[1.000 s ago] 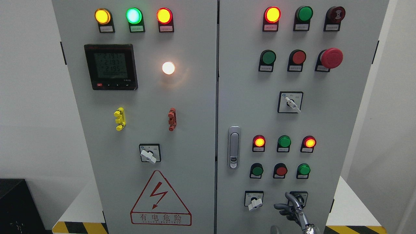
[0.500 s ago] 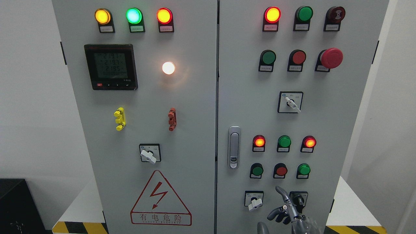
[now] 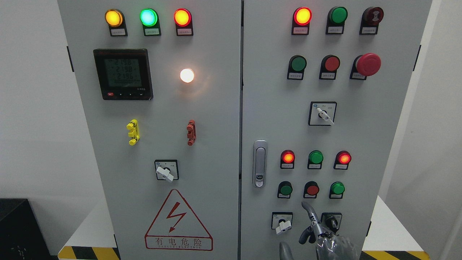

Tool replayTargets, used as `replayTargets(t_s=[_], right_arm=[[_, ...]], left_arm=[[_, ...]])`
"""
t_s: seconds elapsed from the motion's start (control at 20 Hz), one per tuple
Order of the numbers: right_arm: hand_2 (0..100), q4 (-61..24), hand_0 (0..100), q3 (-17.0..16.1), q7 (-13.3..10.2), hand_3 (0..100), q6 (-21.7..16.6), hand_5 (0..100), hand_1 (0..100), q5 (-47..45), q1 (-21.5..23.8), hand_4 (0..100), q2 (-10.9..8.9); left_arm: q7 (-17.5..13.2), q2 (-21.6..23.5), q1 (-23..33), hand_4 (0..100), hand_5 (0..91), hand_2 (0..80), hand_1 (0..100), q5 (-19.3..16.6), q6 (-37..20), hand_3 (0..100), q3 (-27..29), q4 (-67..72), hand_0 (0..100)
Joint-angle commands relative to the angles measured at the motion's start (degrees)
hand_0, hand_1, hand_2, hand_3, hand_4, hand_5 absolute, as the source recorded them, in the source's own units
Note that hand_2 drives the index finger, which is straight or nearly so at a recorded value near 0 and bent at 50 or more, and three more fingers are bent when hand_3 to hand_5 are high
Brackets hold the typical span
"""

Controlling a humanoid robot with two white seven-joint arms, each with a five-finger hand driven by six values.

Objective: Release door handle
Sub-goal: 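Raise the right hand up toward the base of the silver door handle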

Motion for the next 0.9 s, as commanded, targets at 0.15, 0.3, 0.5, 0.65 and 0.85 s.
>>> replayTargets(t_s=[0.15,0.3,0.5,0.65,0.85], right_arm=[[0,3.72,36,5.65,-0.47,70,1.19,76,23,6.53,-5.09,73,0.26],[0,3.81,36,6.0,-0.47,70,1.54,76,23,10.65,-5.1,73,0.26],[0,5.03,37,9.07,-0.47,70,7.07,76,24,12.51,-5.97,73,0.26],[0,6.36,37,9.26,-0.47,70,7.52,76,24,13.21,-7.38,73,0.26],[0,6.71,37,9.26,-0.38,70,9.19,76,24,14.71,-8.7,73,0.18]], left_arm=[[0.03,-0.03,0.0,0,0.0,4.4,0,0.0,0.06,11,0.0,0.0,0],[0.03,0.06,0.0,0,0.0,4.4,0,0.0,-0.03,11,0.0,0.0,0],[0.03,-0.03,0.0,0,0.0,4.3,0,0.0,0.06,11,0.0,0.0,0],[0.03,-0.03,0.0,0,0.0,4.3,0,0.0,-0.03,11,0.0,0.0,0],[0.03,-0.03,0.0,0,0.0,4.3,0,0.0,-0.03,11,0.0,0.0,0]])
